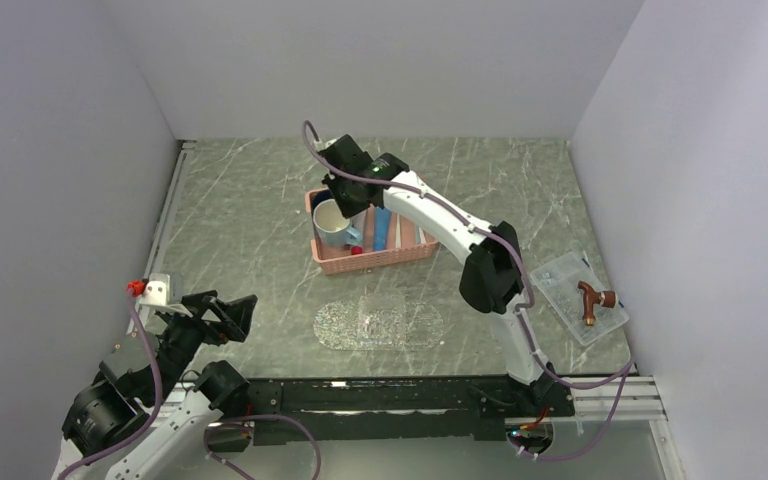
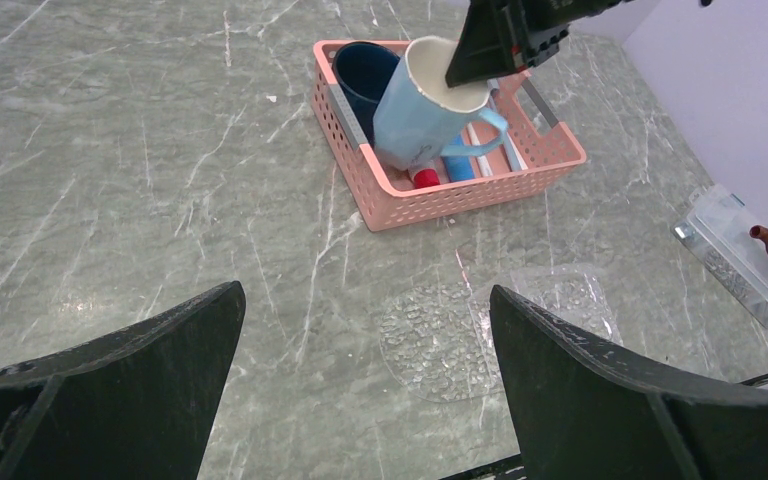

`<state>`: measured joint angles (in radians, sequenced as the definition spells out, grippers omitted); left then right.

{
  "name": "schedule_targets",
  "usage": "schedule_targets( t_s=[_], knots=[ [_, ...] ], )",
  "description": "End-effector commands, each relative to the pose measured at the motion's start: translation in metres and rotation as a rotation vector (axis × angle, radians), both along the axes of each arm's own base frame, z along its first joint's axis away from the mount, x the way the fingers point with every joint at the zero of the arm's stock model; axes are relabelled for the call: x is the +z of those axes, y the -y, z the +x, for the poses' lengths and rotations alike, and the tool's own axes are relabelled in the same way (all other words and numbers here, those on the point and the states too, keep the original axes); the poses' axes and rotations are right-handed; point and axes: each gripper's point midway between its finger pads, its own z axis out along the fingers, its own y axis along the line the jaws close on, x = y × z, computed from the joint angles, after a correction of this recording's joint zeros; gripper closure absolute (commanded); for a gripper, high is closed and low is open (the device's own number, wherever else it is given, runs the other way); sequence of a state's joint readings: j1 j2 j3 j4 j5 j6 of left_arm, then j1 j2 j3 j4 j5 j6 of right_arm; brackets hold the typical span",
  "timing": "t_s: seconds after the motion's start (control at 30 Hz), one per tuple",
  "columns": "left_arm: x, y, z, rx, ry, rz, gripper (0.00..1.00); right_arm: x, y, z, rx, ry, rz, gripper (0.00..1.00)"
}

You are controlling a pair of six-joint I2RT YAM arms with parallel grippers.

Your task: Prepare toiletry sets of a toothbrush and toothpaste on the tray

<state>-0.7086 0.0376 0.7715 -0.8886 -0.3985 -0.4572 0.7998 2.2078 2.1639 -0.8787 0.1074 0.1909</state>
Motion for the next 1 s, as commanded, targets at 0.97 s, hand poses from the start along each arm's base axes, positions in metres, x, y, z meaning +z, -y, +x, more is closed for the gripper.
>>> schedule_targets(
  t_s=[0.97],
  knots=[
    [0.001, 0.006, 0.005, -0.009, -0.012, 0.017, 0.00, 0.123, 0.177, -0.122, -0.227, 0.206, 0.056, 1.00]
  ],
)
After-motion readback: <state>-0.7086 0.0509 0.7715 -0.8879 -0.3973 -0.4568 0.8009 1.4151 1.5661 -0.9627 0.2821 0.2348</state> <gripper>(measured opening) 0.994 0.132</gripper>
